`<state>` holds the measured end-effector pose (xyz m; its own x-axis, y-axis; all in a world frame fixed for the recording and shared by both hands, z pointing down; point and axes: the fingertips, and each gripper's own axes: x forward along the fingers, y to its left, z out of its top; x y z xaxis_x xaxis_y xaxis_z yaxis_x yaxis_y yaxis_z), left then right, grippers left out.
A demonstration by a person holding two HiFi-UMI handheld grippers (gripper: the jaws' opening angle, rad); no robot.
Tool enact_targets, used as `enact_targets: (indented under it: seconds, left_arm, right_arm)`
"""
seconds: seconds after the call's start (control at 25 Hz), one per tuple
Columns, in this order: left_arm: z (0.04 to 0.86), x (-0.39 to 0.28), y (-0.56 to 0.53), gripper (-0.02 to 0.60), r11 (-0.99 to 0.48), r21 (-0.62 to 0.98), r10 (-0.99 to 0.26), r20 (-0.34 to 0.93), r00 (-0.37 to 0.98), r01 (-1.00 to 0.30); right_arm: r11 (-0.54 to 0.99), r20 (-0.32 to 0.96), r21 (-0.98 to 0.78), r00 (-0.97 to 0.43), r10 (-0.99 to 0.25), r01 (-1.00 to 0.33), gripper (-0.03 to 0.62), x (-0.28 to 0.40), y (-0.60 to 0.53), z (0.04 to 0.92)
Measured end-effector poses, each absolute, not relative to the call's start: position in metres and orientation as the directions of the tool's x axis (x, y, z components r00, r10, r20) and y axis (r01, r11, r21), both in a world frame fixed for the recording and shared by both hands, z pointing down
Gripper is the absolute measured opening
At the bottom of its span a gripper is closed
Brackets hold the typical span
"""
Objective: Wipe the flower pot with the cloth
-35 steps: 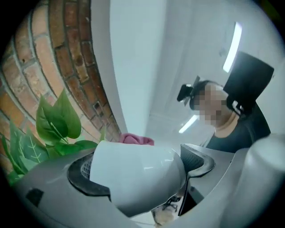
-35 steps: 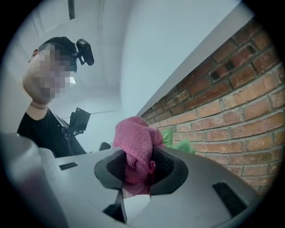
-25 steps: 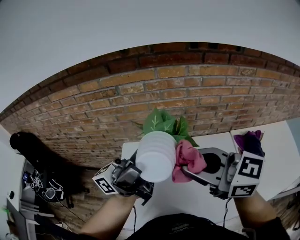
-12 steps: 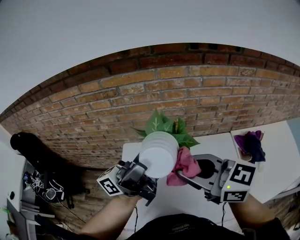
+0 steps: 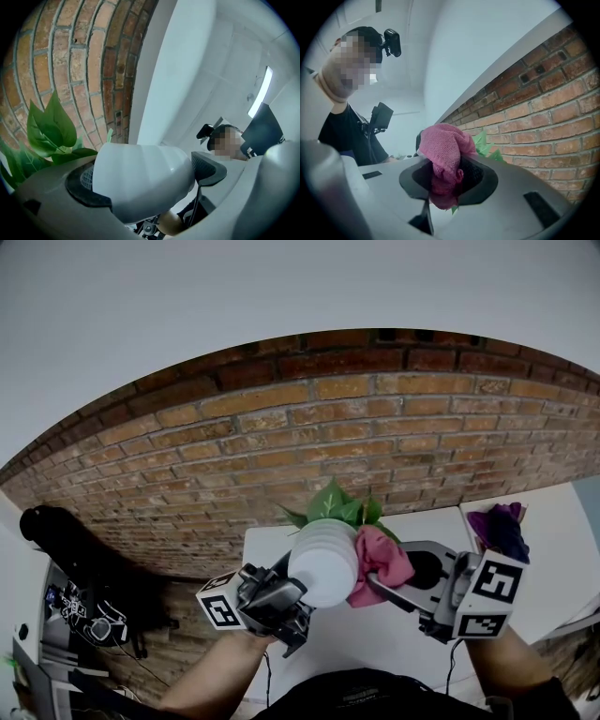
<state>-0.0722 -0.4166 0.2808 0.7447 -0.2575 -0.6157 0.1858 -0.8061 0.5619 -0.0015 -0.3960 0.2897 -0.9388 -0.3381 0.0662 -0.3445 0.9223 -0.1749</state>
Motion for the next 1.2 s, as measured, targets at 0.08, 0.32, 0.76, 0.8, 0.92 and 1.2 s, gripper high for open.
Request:
enact_targets:
  seconds: [0.08, 0.32, 0.76, 0.8, 0.92, 1.2]
  left_arm:
    - [0.283, -0.071, -0.416, 0.529, -0.798, 0.572, -0.264, -0.613, 0.745, 0.188]
    - [0.289, -0.063, -0.411, 0.545, -0.769, 0.596, -0.241, -0.606, 0.758, 0.233]
    - [0.292, -0.058, -0.41, 0.546, -0.76, 0.613, -0.235, -0.567, 0.79, 0.214]
    - [0.291, -0.058, -0.409, 0.546, -0.764, 0.61, -0.235, -0.568, 0.789, 0.212]
    - [0.29, -0.06, -0.409, 0.545, -0.768, 0.606, -0.241, -0.573, 0.783, 0.207]
    - [0.294, -0.059, -0.41, 0.546, -0.762, 0.617, -0.25, -0.561, 0.789, 0.197]
  right_arm:
    - [0.922, 0.068, -0.185, -0.941, -0.333, -0.34, 0.094, -0.001, -0.396, 0.29]
    - [0.923, 0.048, -0.173, -0.939, -0.339, -0.342, 0.094, 0.002, -0.399, 0.281]
    - [0.919, 0.048, -0.198, -0.94, -0.339, -0.342, 0.092, 0.004, -0.401, 0.283]
    - [0.919, 0.046, -0.198, -0.94, -0.338, -0.34, 0.094, 0.004, -0.401, 0.283]
    - [0.919, 0.044, -0.2, -0.94, -0.338, -0.339, 0.092, 0.004, -0.401, 0.283]
    - [0.916, 0.053, -0.216, -0.941, -0.334, -0.338, 0.092, 0.004, -0.401, 0.288]
